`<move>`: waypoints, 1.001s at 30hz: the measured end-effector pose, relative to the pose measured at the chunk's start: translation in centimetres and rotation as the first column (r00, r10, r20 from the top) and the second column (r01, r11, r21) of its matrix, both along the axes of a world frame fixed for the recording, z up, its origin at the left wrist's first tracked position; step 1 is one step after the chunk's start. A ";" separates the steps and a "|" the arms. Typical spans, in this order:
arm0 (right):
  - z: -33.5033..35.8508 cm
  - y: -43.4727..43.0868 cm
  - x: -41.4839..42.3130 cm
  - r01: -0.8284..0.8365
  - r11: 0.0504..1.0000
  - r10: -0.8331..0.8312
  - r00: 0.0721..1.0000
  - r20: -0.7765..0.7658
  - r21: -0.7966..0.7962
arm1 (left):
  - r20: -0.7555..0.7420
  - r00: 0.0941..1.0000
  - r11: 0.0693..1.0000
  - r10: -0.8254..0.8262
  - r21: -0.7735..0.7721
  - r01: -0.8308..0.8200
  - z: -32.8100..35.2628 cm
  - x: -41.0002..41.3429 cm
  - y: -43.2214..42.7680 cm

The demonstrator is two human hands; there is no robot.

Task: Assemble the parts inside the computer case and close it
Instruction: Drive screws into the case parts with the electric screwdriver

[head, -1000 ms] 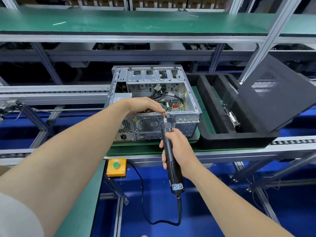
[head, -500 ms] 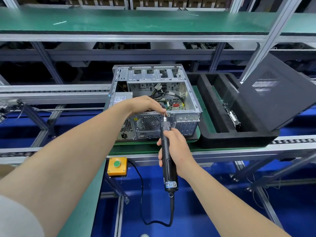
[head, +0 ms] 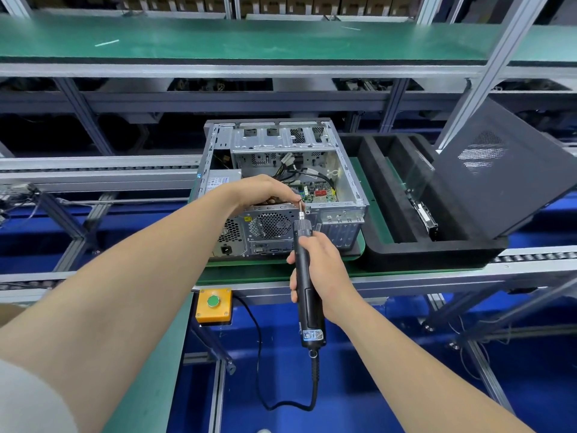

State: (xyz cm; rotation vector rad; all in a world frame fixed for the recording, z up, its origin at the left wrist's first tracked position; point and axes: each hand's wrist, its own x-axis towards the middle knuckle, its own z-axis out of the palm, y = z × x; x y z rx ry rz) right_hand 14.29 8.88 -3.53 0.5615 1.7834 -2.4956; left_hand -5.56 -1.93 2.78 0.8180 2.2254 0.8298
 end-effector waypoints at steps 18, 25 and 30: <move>0.1 0.5 0.1 -0.001 1.000 0.001 1.000 0.001 0.027 | 0.053 0.998 0.998 0.037 0.055 -0.040 -0.1 0.5 -0.2; -0.4 0.2 0.9 -0.031 0.999 0.030 0.999 0.015 0.024 | 0.063 0.997 0.998 0.055 0.006 -0.055 -0.3 0.0 0.3; -0.6 -0.1 1.2 -0.036 0.999 0.035 0.999 0.037 0.031 | 0.166 0.986 0.999 0.017 0.036 -0.023 -0.2 -1.1 0.2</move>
